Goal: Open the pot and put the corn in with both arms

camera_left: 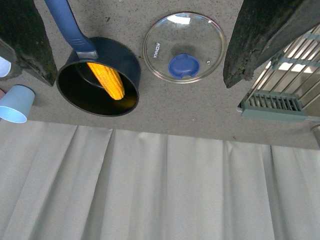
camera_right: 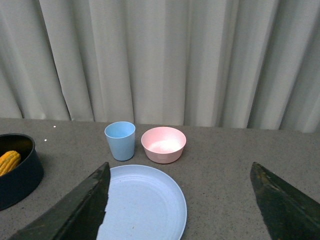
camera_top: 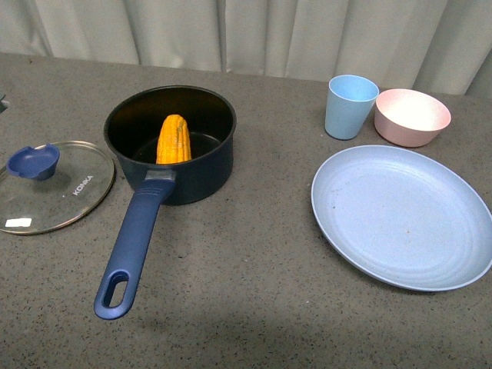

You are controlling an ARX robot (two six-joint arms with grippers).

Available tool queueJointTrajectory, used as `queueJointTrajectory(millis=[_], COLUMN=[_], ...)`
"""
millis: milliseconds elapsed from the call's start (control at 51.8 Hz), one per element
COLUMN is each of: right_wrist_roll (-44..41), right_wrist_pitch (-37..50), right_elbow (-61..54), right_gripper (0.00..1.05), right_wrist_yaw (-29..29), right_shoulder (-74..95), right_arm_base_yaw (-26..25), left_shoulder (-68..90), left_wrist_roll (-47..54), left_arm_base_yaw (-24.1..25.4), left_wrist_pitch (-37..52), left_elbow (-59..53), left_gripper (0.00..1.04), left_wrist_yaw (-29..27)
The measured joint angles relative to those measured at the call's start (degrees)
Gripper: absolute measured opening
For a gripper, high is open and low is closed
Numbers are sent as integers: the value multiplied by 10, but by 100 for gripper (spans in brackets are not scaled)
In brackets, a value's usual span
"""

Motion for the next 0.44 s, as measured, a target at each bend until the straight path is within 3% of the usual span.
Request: queueJointTrajectory(millis=[444], right_wrist_roll=[0], right_wrist_pitch=[0], right_elbow=[0], right_gripper=[96], right_wrist_yaw=[0], right_shoulder=[0], right_arm_base_yaw=[0], left_shoulder=[0], left_wrist_roll=[0], left_arm_base_yaw=[0], left_wrist_pitch=[0], left_elbow=[0], left_gripper=[98], left_wrist_yaw=[0])
